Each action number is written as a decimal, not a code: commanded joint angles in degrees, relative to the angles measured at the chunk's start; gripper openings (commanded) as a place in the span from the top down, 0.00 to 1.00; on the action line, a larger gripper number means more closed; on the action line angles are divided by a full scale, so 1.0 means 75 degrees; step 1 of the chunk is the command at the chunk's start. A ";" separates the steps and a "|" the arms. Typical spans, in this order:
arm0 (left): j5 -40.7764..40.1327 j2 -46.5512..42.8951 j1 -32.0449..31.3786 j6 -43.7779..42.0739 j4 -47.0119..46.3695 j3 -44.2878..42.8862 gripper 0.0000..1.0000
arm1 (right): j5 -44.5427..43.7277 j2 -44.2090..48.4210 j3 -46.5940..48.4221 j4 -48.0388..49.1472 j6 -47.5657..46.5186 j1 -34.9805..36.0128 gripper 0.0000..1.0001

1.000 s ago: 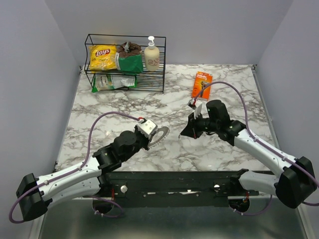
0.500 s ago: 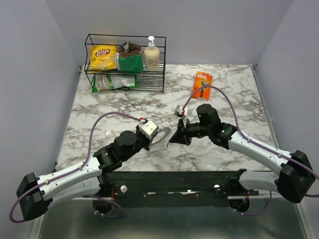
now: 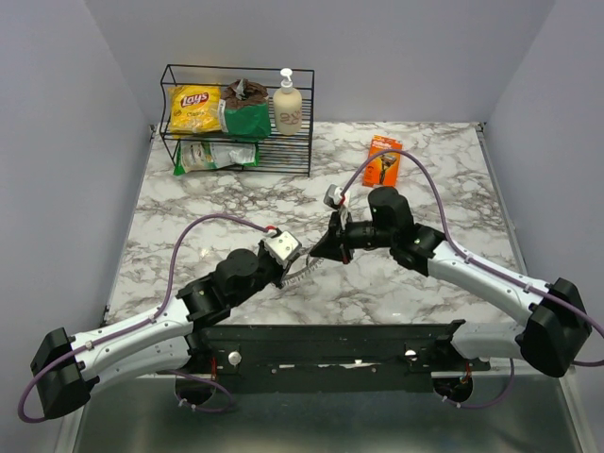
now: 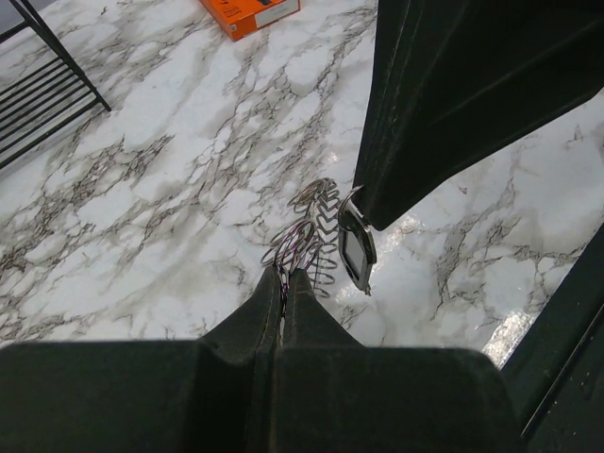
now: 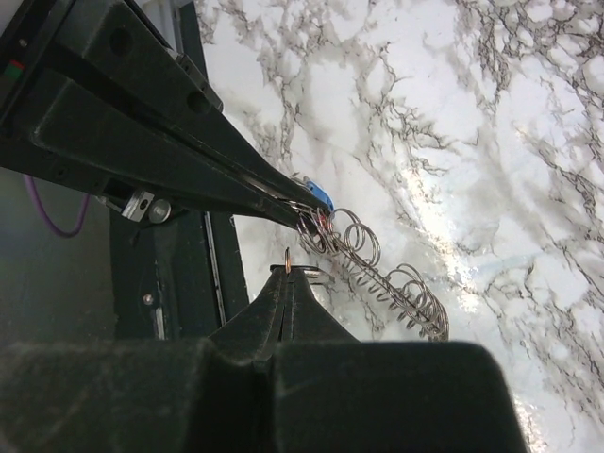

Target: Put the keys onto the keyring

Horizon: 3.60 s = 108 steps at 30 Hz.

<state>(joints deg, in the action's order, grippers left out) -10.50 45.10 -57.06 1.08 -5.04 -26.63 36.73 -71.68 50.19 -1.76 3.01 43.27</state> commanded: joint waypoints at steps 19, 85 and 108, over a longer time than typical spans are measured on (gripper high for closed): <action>0.0088 -0.0154 0.0026 -0.0109 -0.0266 -0.0035 1.00 | -0.0842 -0.0626 0.0749 -0.0445 -0.0049 0.0465 0.99; -0.0381 -0.0517 0.0026 -0.0109 0.0191 -0.0269 1.00 | -0.1311 -0.0041 0.0129 -0.0621 -0.0213 0.0805 0.99; -0.0381 -0.0436 0.0026 -0.0308 0.0144 -0.0281 1.00 | -0.1147 -0.0321 0.0350 -0.0773 -0.0307 0.0817 0.99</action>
<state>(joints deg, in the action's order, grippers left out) -13.67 41.71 -56.99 -0.43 -1.17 -26.65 27.73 -73.08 49.80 -7.46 1.41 48.82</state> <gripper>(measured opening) 0.019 0.011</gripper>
